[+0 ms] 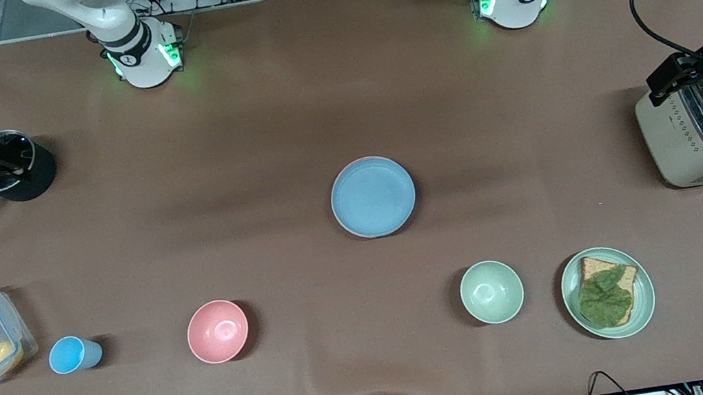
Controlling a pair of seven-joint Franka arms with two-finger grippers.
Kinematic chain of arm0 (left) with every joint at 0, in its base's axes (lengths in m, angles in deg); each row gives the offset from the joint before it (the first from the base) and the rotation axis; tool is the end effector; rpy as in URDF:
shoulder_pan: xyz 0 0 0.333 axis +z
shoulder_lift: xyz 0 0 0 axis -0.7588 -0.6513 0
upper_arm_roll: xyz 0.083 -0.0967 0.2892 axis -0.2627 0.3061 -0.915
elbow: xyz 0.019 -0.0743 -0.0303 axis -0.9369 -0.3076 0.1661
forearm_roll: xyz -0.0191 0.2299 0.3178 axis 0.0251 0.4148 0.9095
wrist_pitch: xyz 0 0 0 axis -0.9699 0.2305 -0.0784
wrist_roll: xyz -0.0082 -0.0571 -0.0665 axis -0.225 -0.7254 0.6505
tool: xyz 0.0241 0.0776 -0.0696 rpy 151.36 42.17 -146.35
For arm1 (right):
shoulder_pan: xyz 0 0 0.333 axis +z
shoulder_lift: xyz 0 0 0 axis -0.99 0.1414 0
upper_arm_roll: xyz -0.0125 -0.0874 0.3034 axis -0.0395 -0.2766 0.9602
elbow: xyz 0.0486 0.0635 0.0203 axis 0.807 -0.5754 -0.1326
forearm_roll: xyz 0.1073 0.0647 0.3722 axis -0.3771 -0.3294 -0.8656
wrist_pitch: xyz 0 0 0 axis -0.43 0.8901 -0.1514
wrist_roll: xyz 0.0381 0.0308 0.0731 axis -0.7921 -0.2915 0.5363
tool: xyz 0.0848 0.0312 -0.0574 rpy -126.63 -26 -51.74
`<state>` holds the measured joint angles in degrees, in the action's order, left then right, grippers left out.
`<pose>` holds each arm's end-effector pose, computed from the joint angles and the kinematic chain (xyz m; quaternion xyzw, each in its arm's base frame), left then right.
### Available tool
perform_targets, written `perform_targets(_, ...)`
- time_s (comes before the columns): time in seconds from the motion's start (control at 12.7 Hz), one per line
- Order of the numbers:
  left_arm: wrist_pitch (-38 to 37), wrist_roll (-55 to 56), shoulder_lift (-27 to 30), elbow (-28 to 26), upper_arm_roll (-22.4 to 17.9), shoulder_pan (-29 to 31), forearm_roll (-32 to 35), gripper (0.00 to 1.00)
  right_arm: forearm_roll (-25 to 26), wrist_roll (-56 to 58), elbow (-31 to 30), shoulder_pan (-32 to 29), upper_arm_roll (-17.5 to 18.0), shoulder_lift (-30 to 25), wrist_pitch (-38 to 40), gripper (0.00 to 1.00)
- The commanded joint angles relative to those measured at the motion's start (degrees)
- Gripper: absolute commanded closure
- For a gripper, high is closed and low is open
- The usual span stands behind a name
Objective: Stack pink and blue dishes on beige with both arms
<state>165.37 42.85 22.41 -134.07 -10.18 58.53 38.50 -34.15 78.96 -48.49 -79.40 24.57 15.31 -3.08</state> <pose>0.5636 -0.0398 0.6192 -0.9988 -0.0348 -0.0138 0.0310 0.5470 -0.0103 0.6154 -0.9969 -0.0753 0.0163 0.0127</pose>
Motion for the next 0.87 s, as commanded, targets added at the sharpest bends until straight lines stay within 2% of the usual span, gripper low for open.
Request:
perform_targets(0.0, -2.0, -1.0, 0.6, 0.6, 0.7, 0.2, -1.1, 0.00, 0.8, 0.5, 1.2, -1.6, 1.8, 0.2, 0.9, 0.00)
perform_targets(0.32, -3.0, -1.0, 0.5, 1.0, 1.9, 0.2, -0.6, 0.00, 1.2, 0.5, 1.2, -4.5, 4.4, 0.2, 0.9, 0.00)
perform_targets(0.55, -4.0, -0.9, 0.0, 3.3, 1.9, 0.0, -0.4, 0.00, 1.3, 0.5, 1.2, -4.4, 4.2, 0.1, 0.8, 0.00)
perform_targets(0.79, -5.2, -1.0, -0.2, 3.3, 1.9, 0.0, -0.4, 0.00, 1.4, 0.5, 1.2, -4.5, 4.0, -0.1, 0.7, 0.00)
